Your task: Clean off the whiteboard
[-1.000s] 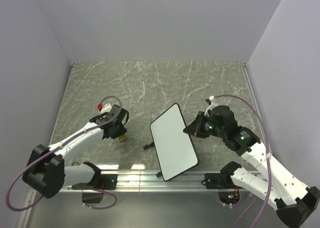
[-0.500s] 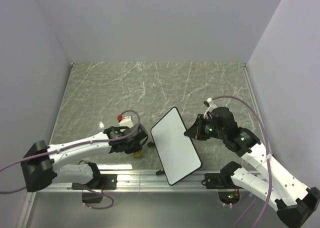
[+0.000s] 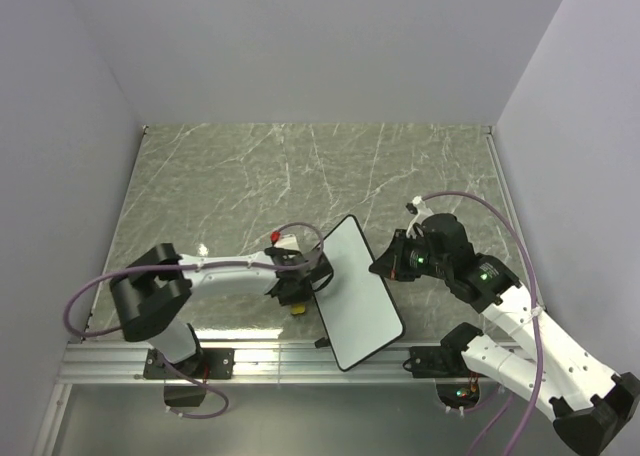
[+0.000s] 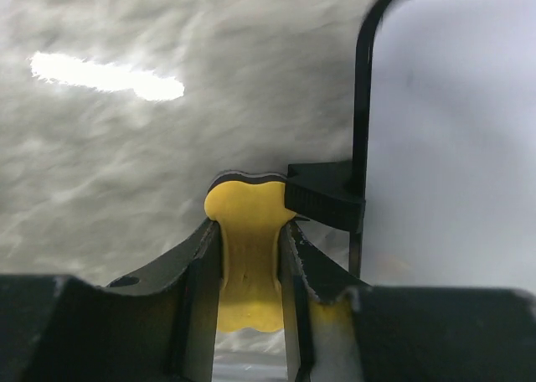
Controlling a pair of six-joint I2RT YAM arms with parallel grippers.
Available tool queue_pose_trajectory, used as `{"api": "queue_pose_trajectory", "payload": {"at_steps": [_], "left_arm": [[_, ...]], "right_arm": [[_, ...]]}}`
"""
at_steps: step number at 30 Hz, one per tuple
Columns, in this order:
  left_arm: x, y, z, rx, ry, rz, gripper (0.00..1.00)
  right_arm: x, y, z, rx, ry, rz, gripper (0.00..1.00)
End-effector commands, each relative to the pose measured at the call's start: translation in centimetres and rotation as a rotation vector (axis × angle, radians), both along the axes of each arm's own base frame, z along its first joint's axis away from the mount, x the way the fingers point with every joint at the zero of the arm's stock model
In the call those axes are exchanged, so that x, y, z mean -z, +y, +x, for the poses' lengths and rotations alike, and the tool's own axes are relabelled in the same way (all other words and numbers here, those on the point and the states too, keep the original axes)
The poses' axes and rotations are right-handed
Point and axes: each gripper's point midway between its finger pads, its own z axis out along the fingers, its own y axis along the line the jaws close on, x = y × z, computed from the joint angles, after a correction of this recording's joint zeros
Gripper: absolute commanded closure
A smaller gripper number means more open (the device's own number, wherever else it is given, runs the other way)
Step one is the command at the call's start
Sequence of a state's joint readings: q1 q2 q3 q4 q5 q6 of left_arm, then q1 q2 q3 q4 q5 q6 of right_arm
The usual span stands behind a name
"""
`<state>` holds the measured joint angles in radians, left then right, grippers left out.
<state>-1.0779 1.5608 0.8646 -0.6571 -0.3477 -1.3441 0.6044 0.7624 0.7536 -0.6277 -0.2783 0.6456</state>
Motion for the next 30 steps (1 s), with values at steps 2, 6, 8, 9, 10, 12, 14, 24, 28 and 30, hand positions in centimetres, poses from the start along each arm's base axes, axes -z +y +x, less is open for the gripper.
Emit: {"api": "queue_pose_trajectory", "payload": {"at_steps": [2,6,8,9,10,12,14,24,28,30], "left_arm": [[0.5,-4.0,2.3,0.035,-0.027,-0.039,1.00],[1.3,-4.5,4.2,0.032,-0.015,-0.024,1.00],[2.0,-4.3,5.4,-0.002,0.000,-0.041,1.00],[2.2,-4.0,5.9,-0.007,0.004,-0.042,1.00],[2.3,-4.0,6.5,-0.019,0.003,-0.051,1.00],[2.6,-3.2,8.3,-0.056,0.005,-0.040,1.00],[3.1,-2.2,10.1,-0.094,0.010,-0.026,1.00],[0.5,-4.6,19.0,-0.152,-0.086,-0.041,1.00],[-0.2,-4.4,20.0,-0.196,-0.127,-0.033,1.00],[-0.5,-3.7,20.7,-0.233,-0.149,-0.017,1.00]], "right_arm": [[-1.2,1.1,1.2,0.002,-0.049,0.053,1.00],[0.0,1.8,2.6,0.002,-0.043,0.027,1.00],[1.2,2.6,3.5,-0.008,-0.019,0.010,1.00],[1.5,2.9,3.9,-0.011,-0.014,0.008,1.00],[2.1,3.5,4.8,-0.017,-0.002,0.002,1.00],[2.7,4.5,6.1,-0.023,0.012,-0.008,1.00],[2.7,5.1,7.0,-0.030,0.016,-0.011,1.00],[-3.5,4.5,12.4,0.052,-0.062,-0.002,1.00],[-9.1,2.4,15.0,0.131,-0.147,0.023,1.00],[-12.1,1.8,16.6,0.163,-0.193,0.038,1.00]]}}
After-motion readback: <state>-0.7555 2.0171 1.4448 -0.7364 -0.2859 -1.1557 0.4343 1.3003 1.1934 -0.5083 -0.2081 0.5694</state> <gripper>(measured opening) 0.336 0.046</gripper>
